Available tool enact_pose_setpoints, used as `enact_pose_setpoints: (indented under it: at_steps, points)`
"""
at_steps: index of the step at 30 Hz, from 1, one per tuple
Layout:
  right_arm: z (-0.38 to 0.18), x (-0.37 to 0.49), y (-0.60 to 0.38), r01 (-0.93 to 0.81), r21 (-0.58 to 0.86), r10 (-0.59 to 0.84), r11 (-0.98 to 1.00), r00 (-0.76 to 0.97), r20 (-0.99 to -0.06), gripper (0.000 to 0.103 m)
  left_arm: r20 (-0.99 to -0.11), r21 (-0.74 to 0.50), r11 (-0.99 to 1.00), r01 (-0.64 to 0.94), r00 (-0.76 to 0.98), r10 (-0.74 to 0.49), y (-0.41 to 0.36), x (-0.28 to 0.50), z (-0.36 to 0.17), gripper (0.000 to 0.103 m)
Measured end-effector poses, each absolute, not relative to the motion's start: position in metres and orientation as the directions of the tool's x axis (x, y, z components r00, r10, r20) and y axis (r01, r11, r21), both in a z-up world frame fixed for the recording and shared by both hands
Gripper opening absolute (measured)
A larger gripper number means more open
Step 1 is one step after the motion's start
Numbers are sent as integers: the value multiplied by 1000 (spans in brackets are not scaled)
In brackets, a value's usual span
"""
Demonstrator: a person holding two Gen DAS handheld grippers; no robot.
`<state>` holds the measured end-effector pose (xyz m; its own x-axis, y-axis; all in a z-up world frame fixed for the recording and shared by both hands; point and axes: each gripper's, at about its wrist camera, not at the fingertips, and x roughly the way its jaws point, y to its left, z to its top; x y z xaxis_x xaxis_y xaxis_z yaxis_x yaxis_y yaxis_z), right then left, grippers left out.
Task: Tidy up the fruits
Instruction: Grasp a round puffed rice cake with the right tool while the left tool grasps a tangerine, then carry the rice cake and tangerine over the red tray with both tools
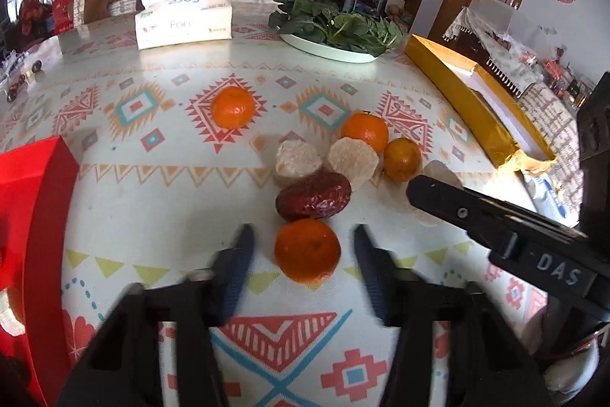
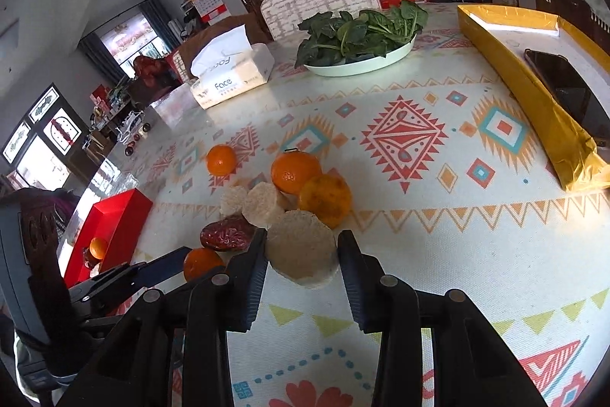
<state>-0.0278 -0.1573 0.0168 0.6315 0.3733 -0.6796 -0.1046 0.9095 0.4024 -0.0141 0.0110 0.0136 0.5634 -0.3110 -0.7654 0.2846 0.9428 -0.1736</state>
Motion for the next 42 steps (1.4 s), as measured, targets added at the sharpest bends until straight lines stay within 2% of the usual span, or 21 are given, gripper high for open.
enact_pose_setpoints:
  at_steps: [8, 14, 18, 22, 26, 31, 36, 42]
  points:
    - [17, -28, -158, -110, 399, 373, 910, 637, -675, 41, -733, -191, 946, 260, 604, -314, 27, -28, 31, 31]
    - [21, -31, -158, -111, 393, 365, 913, 657, -660, 41, -698, -235, 954, 188, 650, -300, 67, -53, 50, 31]
    - [23, -34, -159, -97, 387, 346, 917, 678, -649, 41, -684, -277, 957, 80, 684, -255, 109, -70, 61, 31]
    - [27, -37, -157, -83, 370, 324, 925, 681, -657, 41, -665, -223, 974, 36, 725, -179, 133, -80, 75, 31]
    - [44, -50, -150, -89, 371, 327, 925, 686, -650, 41, -643, -252, 968, -10, 749, -160, 171, -90, 82, 31]
    - [92, -65, -125, -154, 342, 341, 927, 726, -598, 41, -622, -300, 950, -90, 774, -123, 228, -106, 84, 31]
    - [140, -71, -74, -287, 366, 452, 885, 716, -532, 41, -618, -351, 916, -193, 783, -72, 286, -120, 75, 31]
    - [133, -61, 22, -427, 367, 562, 827, 598, -571, 41, -646, -376, 892, -252, 762, -57, 324, -124, 55, 31]
